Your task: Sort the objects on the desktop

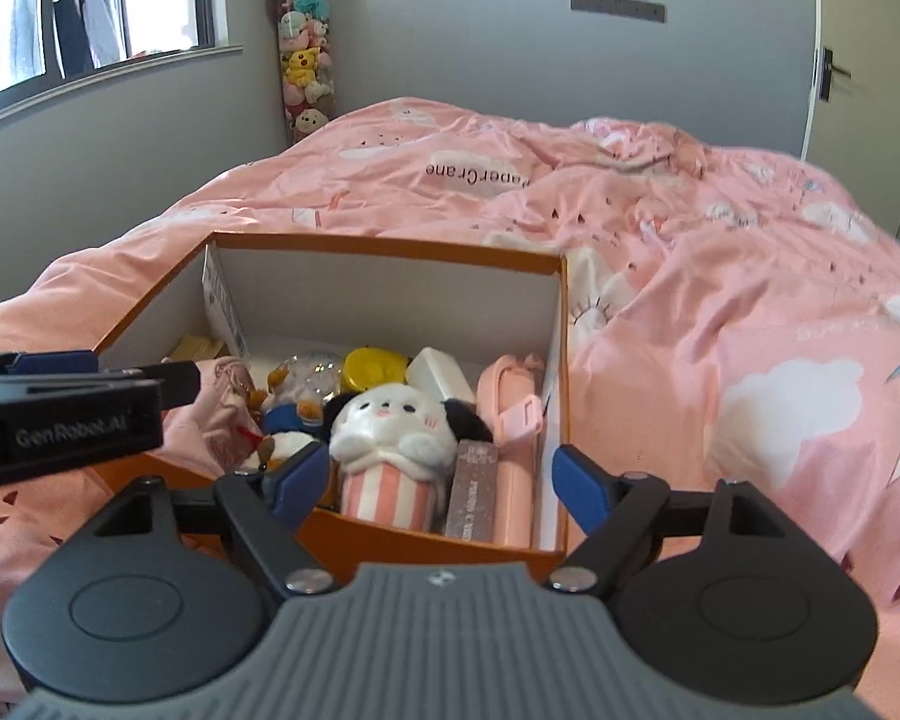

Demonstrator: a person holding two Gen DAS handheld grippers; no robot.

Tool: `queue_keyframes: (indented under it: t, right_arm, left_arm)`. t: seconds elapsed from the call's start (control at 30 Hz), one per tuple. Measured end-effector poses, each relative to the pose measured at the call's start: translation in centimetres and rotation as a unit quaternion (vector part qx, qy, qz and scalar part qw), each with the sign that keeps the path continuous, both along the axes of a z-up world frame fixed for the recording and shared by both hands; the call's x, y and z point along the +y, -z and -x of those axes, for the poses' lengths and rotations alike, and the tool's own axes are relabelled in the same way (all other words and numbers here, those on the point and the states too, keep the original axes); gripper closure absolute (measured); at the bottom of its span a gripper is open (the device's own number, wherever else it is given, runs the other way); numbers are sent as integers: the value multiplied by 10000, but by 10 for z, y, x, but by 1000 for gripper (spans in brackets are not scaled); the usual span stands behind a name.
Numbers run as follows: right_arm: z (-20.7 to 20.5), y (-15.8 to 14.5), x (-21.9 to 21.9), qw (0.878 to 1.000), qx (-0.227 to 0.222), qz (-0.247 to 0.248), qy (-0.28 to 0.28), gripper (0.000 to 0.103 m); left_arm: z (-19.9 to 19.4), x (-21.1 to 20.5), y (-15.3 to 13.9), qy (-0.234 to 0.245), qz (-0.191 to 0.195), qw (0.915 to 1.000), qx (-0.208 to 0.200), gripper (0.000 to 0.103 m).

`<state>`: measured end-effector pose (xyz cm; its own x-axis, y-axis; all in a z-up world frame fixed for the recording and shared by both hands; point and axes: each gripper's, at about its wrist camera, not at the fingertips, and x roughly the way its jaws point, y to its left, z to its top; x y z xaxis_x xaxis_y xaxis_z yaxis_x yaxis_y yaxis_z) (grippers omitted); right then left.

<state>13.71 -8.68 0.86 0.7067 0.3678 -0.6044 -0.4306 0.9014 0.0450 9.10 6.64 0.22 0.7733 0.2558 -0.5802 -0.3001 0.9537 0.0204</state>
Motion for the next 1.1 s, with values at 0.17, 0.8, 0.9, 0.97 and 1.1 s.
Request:
queue_keyframes:
  t: [0.17, 0.8, 0.9, 0.97, 1.1]
  right_arm:
    - [-1, 8, -3, 9998, 114, -157, 70, 21]
    - [5, 22, -5, 9990, 97, -400, 147, 19]
    - [5, 22, -6, 9990, 95, -398, 151, 19]
    - [5, 22, -6, 9990, 94, -399, 151, 19]
    - [5, 22, -6, 9990, 94, -398, 152, 19]
  left_arm:
    - [-1, -3, 11, -16, -57, 10000, 26, 21]
    - [-4, -9, 35, -23, -452, 9988, 210, 13]
    - [-4, -8, 35, -22, -437, 9988, 215, 13]
    - [-4, -8, 35, -16, -434, 9988, 215, 13]
    - [-5, -7, 36, -10, -399, 9989, 228, 13]
